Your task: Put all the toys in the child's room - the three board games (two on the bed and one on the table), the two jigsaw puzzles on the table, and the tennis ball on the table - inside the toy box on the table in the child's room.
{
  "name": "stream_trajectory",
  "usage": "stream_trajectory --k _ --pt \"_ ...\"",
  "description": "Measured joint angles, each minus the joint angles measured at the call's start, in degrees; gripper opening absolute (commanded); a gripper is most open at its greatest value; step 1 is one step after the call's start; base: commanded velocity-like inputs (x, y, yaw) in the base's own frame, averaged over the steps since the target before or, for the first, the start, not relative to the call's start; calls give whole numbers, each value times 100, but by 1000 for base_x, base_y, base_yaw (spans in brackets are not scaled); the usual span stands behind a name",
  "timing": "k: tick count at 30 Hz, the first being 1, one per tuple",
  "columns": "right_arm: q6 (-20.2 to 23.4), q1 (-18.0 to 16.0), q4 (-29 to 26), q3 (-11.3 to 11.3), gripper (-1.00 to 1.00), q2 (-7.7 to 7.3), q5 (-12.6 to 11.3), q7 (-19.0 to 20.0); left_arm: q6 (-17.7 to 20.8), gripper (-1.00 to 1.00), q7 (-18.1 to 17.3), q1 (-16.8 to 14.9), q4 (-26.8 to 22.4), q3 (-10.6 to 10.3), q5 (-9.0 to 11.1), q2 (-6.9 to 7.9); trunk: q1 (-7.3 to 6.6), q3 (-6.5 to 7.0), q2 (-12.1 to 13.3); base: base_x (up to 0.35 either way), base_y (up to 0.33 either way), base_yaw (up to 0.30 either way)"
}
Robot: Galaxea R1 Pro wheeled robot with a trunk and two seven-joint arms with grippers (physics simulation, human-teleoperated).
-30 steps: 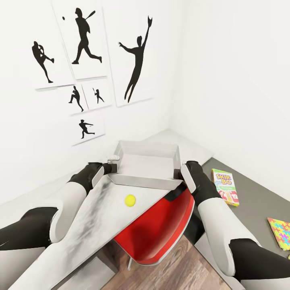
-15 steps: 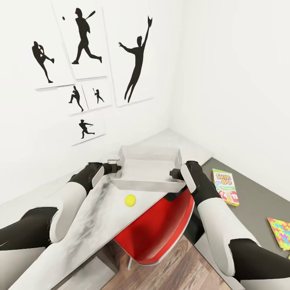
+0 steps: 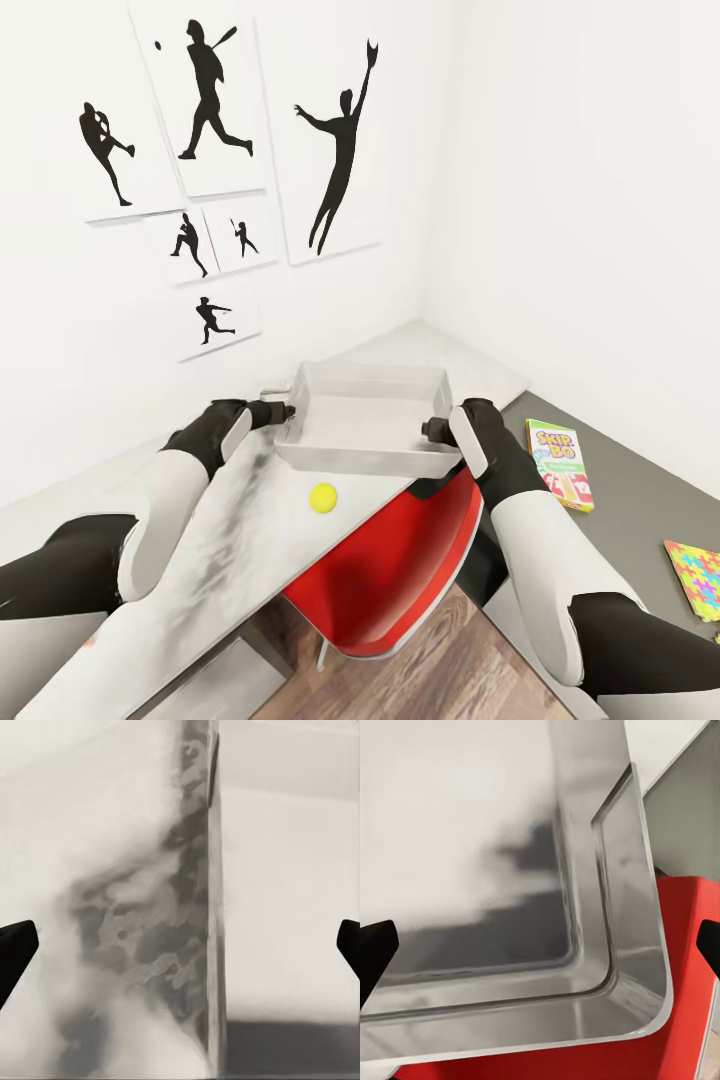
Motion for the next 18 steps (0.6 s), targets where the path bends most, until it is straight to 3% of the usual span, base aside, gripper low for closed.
stream_trajectory --k 6,8,11,18 --pt "38 -12 -389 0 100 -2 -3 -9 98 100 -1 0 -212 24 28 153 0 0 0 0 0 0" --pt "80 -21 -743 0 100 -5 -12 -17 158 100 -12 0 -242 39 31 205 0 0 0 0 0 0" --pt "175 -21 -1031 0 100 -12 -23 -21 258 100 -173 0 -300 54 38 295 0 0 0 0 0 0" --pt "416 71 -1678 -26 100 -47 -40 -14 817 100 -1396 0 -662 359 77 713 0 0 0 0 0 0"
